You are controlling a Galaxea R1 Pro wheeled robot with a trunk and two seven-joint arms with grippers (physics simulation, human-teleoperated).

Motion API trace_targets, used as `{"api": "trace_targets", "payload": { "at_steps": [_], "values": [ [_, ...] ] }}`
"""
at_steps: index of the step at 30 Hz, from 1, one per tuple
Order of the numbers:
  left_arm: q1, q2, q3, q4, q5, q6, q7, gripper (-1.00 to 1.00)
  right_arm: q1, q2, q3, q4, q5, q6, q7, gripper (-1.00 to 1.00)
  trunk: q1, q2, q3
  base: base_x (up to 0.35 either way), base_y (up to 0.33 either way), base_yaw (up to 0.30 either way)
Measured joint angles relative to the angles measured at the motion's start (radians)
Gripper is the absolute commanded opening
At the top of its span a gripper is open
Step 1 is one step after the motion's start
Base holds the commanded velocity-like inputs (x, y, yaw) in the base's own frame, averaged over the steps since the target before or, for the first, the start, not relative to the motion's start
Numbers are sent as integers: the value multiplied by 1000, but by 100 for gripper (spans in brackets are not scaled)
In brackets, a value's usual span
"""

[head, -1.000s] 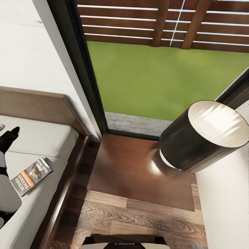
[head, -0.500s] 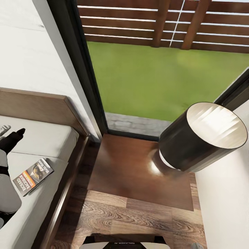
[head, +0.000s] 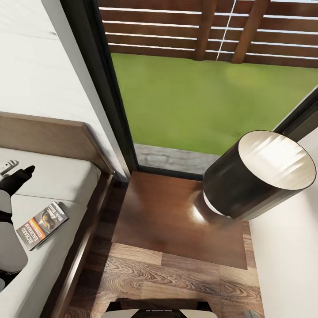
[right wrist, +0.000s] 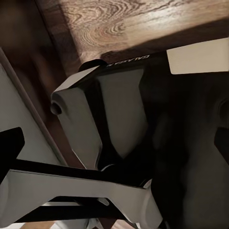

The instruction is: In the bedroom, move the book from the bed onto either nightstand, and place the two sandals side by side next to the bed.

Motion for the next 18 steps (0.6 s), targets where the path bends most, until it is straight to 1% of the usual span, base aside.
{"api": "trace_targets", "payload": {
  "at_steps": [16, 18],
  "values": [
    [0, -2, 0, 0, 0, 0, 0, 100, 0, 0, 0, 0, 0, 0, 0, 100, 0, 0, 0, 0, 0, 0],
    [0, -7, -1, 1, 0, 0, 0, 100, 0, 0, 0, 0, 0, 0, 0, 100, 0, 0, 0, 0, 0, 0]
  ]
}}
